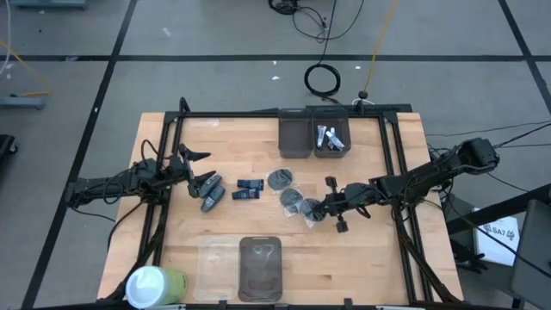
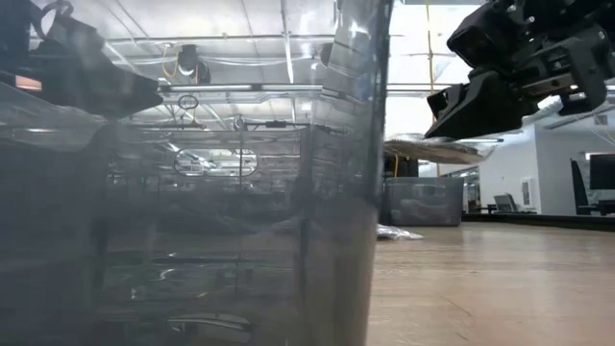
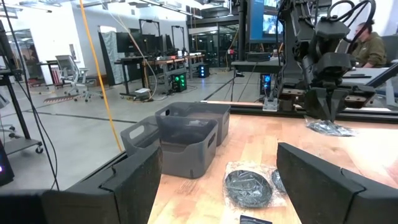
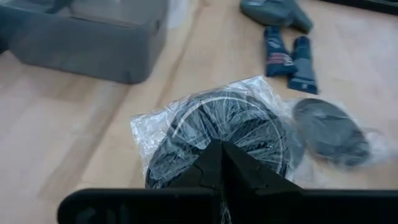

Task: Pick & Place Travel size toiletries
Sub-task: Put the bottom black hairbrush into the top left black bin

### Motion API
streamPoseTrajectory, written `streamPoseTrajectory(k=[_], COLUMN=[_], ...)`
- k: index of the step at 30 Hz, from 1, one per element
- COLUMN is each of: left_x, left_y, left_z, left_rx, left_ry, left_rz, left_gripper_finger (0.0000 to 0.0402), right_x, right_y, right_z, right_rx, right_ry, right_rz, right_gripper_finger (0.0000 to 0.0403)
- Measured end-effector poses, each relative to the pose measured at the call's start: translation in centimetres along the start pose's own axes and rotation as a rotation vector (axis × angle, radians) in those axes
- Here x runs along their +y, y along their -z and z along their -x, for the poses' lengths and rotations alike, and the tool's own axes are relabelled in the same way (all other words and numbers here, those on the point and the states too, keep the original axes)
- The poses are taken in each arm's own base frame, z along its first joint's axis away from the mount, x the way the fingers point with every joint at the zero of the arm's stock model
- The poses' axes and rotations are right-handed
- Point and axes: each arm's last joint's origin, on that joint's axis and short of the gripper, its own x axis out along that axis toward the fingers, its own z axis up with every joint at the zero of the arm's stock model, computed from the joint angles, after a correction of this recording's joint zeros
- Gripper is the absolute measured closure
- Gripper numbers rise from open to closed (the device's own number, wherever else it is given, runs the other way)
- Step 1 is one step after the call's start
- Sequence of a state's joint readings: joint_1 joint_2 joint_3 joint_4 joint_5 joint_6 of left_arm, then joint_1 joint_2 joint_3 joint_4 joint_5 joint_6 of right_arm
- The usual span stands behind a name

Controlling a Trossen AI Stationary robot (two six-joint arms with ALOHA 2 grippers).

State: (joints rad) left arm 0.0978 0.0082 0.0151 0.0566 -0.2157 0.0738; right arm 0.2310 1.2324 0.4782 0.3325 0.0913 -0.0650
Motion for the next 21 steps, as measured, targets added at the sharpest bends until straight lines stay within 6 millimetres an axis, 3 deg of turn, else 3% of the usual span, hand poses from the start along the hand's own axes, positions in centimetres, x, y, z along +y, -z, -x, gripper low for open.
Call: streamPoseTrajectory(k=[16, 21], left_x=[0.0, 0.0], left_y=[0.0, 0.0], left_z=[0.0, 0.0], left_rx=[0.0, 0.0], left_ry=[0.0, 0.0], left_rz=[0.0, 0.0], left_gripper_finger=[0.0091, 0.0091], right_x=[-0.81, -0.89], right_y=[0.06, 0.05], right_z=[0.11, 0.1], right_rx=[0.013, 0.012], right_ry=[0.276, 0.279], right_rz=[-0.039, -0.052], right_gripper_finger=[0.0403, 0.0403])
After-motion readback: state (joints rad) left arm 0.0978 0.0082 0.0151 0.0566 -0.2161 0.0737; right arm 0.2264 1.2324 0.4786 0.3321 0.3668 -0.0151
